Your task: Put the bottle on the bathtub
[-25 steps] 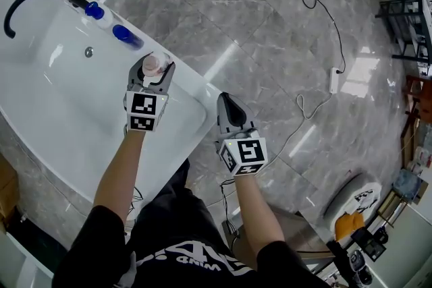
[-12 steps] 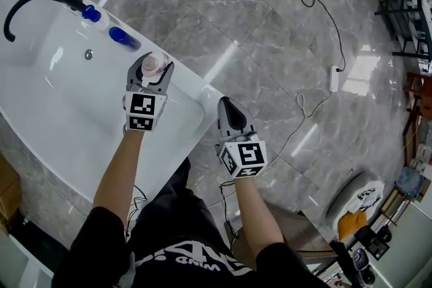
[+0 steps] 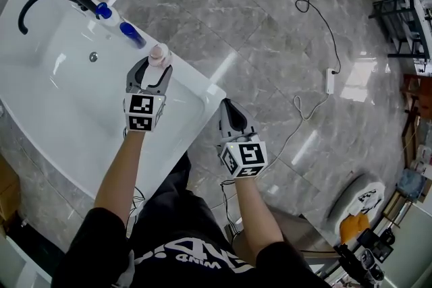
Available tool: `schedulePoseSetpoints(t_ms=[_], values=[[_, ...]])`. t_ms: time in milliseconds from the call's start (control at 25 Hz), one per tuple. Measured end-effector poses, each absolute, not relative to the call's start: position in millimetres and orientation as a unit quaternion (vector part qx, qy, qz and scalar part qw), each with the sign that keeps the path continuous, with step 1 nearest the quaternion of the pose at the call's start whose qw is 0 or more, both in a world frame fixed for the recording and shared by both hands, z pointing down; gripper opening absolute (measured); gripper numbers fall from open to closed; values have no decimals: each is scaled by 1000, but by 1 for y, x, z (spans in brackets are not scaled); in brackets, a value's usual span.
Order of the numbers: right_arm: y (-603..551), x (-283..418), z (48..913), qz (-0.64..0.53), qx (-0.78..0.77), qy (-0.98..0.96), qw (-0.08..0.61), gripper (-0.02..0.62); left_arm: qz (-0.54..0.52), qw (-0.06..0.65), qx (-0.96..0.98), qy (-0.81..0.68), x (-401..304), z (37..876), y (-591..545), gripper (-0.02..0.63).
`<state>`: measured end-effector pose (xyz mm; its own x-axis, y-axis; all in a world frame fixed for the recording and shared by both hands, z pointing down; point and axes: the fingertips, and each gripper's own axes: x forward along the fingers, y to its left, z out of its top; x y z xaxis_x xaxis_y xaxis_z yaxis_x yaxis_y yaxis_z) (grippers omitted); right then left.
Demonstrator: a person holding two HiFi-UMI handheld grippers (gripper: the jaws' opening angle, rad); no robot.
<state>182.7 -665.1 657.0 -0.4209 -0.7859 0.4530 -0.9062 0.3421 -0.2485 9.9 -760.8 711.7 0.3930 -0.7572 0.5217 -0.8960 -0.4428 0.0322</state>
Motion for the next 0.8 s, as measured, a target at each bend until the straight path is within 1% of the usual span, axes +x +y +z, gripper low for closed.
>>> schedulePoseSetpoints(t_ms=[240, 800], values=[[-623, 177, 627, 221, 527, -812, 120, 25, 201, 149, 825, -507, 3, 675, -715, 253], [-483, 169, 559, 194, 538, -816, 86, 25, 176, 118, 845, -490, 0, 577, -555, 253]])
